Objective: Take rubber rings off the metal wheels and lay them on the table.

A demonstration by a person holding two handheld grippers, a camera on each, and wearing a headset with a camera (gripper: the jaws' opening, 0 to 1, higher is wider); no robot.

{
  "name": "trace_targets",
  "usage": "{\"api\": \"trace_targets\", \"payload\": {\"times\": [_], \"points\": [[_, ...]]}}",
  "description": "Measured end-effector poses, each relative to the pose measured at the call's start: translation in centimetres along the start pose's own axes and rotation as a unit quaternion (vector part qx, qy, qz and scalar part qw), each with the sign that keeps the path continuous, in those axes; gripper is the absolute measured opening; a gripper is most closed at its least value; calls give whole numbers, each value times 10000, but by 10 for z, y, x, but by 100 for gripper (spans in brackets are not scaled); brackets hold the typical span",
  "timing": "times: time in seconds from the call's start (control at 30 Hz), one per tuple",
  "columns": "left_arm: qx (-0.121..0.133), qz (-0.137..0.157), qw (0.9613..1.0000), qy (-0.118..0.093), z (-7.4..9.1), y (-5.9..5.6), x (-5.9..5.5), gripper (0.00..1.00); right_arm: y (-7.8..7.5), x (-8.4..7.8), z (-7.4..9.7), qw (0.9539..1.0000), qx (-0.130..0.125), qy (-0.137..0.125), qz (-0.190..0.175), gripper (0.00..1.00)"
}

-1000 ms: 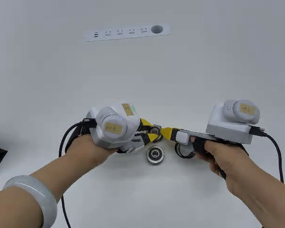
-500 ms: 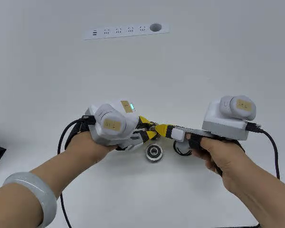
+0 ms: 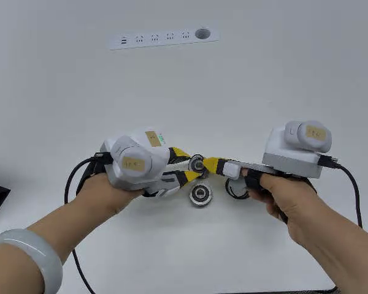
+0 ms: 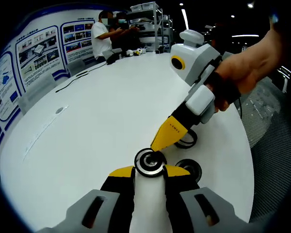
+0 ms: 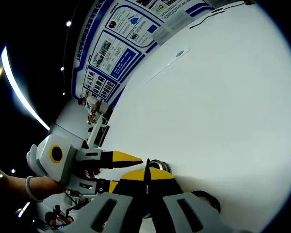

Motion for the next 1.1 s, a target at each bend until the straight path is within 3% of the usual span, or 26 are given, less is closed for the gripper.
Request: {"api": "trace_targets", "payload": {"times": [0.8,1.1], "points": [[347,270,9990,-98,22,18,-15,39,18,6,9,9997,200,-142,-76,2],[467,367,9981,-142,30,24,-20,43,23,12,22,9992,277,-272,-131,2]]}}
Point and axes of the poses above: the centre of the closed fingertips' face, and the gripper's own axes: z roughly backward along the fingers, y roughly to its left, x roughly out of its top, the point moved 1 cm from there along z, roughly backward along the fingers, and after that the axes turned 13 degrees about z, right-handed, at the moved point
